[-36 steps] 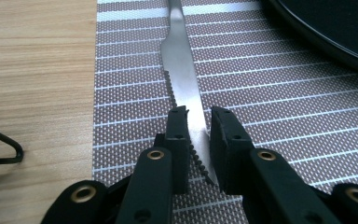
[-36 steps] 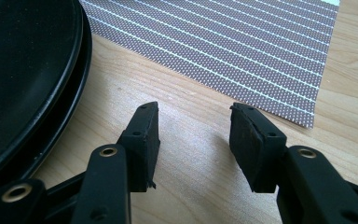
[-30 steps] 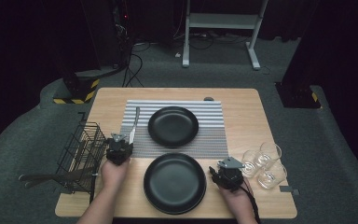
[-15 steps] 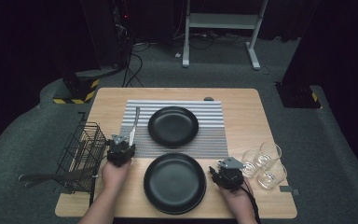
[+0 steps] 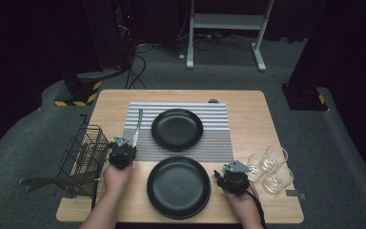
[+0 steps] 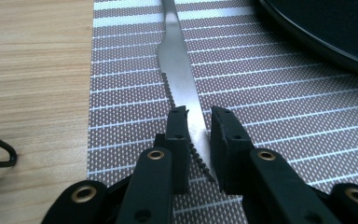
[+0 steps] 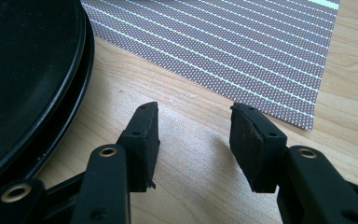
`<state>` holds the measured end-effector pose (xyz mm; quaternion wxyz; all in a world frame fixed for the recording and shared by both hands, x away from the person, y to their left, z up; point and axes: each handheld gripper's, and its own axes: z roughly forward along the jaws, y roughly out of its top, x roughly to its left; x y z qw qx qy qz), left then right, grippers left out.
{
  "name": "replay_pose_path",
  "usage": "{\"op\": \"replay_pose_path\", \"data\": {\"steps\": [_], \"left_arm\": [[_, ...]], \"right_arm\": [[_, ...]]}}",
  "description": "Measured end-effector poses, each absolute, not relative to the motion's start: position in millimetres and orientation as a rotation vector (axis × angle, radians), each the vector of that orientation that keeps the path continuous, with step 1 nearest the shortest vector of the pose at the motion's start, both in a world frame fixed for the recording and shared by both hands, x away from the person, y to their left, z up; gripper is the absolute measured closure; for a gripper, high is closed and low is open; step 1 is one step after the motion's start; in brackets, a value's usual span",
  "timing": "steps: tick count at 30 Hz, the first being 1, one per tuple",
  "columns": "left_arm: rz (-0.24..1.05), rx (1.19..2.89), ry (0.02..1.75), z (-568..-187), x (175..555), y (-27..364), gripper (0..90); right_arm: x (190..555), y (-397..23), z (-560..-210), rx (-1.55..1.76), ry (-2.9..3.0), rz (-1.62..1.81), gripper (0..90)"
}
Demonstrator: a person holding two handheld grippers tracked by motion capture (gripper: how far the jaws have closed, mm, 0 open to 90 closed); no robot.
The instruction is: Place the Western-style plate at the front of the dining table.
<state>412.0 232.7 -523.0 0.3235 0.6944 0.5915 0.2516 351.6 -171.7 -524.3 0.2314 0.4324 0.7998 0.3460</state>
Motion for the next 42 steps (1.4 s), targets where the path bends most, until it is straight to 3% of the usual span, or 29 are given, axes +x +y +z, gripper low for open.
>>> {"op": "replay_pose_path", "data": {"steps": [42], "left_arm": [[0.654,1.779,1.576,-524.1,415.6,233.4,75.3]], "right_arm": [[351.1,-172.0,-524.1,1.184,2.2,0.962,52.4]]}}
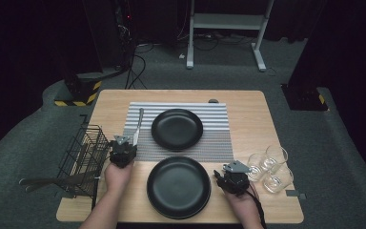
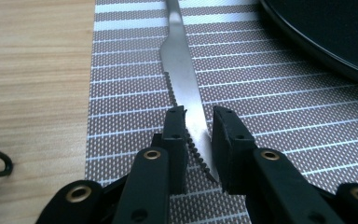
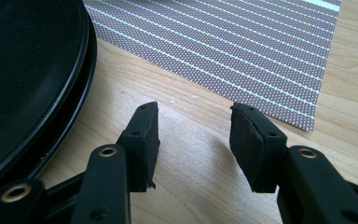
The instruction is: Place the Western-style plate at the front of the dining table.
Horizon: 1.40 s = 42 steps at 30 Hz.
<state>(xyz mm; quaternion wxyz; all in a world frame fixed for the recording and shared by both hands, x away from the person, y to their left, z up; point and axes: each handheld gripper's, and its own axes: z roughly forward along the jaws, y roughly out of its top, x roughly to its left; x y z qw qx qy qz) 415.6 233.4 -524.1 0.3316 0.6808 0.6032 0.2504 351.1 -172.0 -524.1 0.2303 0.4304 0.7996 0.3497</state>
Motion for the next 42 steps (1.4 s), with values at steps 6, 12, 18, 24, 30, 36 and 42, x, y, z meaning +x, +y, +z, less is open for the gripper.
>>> {"op": "replay_pose_path", "data": {"steps": [6,12,18,24,30,36,42], "left_arm": [[0.646,1.776,1.561,-524,414,234,70.0],[0.662,1.776,1.534,-521,408,233,65.7],[0.678,1.799,1.49,-517,403,227,60.6],[0.672,1.802,1.446,-512,397,224,55.8],[0.651,1.82,1.409,-507,390,221,53.8],[0.664,1.836,1.368,-505,385,220,53.2],[0.667,1.825,1.346,-504,378,220,54.0]], "right_arm": [[351,-172,-524,1.185,2.199,0.961,52.3],[351,-172,-524,1.184,2.198,0.963,52.0],[351,-173,-524,1.188,2.198,0.967,50.1],[351,-173,-524,1.19,2.197,0.97,50.0],[351,-173,-524,1.193,2.196,0.972,49.7],[352,-173,-524,1.201,2.2,0.968,49.6],[352,-173,-524,1.198,2.205,0.963,49.6]]}}
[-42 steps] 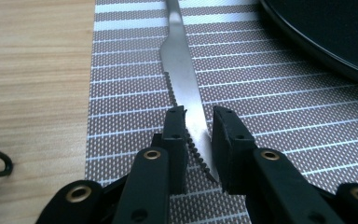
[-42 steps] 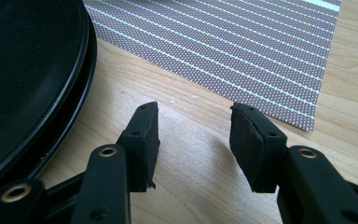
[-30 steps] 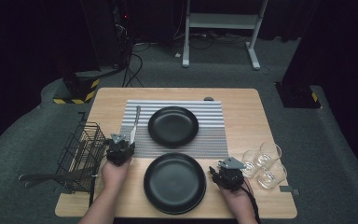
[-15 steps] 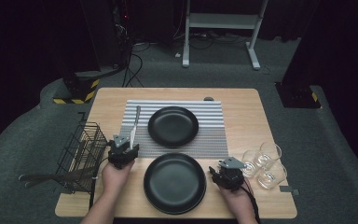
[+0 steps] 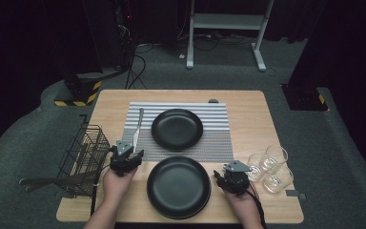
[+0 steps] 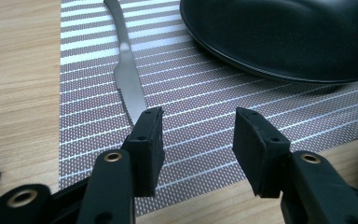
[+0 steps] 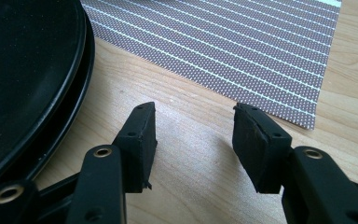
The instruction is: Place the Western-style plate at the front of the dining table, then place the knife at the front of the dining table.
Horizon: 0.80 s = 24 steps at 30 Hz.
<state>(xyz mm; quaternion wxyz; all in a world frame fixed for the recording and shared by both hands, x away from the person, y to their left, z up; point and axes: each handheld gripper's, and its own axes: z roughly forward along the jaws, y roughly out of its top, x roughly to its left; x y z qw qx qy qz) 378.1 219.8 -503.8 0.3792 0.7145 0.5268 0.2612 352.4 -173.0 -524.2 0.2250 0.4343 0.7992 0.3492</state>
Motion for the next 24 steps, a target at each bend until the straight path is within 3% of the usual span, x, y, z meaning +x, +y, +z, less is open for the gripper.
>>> {"op": "replay_pose_path", "data": {"steps": [24], "left_arm": [[0.676,1.759,1.248,-486,370,217,49.2]], "right_arm": [[353,-176,-524,1.218,2.206,1.004,52.4]]}}
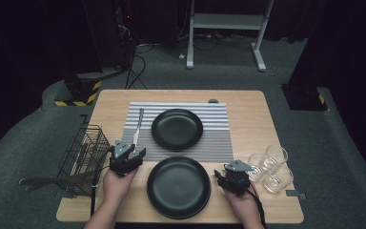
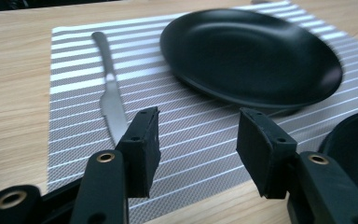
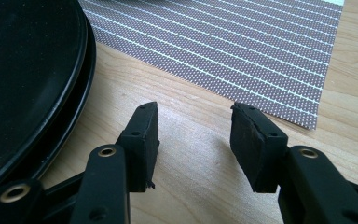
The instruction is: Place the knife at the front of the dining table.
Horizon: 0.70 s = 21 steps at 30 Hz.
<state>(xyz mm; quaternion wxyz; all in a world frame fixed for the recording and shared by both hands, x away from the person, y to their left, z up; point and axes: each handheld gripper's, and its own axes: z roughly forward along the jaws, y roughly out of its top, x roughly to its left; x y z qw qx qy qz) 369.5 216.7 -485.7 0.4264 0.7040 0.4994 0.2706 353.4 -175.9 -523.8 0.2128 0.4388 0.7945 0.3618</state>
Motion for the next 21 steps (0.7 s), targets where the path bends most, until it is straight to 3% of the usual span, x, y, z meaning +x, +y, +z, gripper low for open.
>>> {"op": "replay_pose_path", "data": {"steps": [21], "left_arm": [[0.698,1.748,1.161,-452,363,214,44.0]], "right_arm": [[353,-176,-524,1.234,2.192,1.0,52.9]]}}
